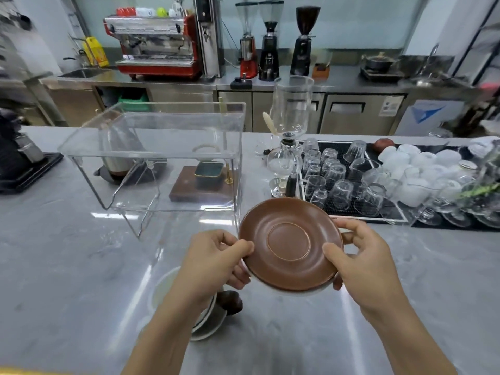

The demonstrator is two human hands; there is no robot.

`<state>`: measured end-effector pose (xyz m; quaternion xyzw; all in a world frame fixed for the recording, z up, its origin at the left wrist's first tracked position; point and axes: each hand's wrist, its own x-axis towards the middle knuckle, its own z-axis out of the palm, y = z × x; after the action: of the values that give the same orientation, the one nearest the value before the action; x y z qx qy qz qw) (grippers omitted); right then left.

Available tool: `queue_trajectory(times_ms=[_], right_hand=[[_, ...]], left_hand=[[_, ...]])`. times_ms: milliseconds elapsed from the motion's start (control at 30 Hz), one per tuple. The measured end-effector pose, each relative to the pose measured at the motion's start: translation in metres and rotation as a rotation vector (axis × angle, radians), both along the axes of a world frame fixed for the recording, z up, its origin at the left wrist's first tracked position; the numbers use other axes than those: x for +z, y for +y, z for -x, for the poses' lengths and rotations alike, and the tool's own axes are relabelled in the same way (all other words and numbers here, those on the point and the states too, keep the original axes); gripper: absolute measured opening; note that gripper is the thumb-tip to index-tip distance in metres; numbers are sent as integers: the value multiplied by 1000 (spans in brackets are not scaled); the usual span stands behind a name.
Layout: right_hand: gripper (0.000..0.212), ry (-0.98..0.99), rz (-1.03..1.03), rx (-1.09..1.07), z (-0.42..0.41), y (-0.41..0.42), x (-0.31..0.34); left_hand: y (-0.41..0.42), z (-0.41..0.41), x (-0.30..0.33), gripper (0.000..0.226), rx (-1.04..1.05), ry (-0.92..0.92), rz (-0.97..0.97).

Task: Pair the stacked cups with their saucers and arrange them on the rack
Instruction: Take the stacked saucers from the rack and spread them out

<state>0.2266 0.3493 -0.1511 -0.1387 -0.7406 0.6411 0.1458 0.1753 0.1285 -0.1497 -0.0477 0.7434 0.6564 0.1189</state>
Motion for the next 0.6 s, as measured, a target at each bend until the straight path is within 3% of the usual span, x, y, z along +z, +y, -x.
queue_trajectory(times_ms=[600], right_hand=[[38, -160, -45, 83, -24, 60, -77]], left_hand=[[57, -57, -75, 20, -5, -50, 136]])
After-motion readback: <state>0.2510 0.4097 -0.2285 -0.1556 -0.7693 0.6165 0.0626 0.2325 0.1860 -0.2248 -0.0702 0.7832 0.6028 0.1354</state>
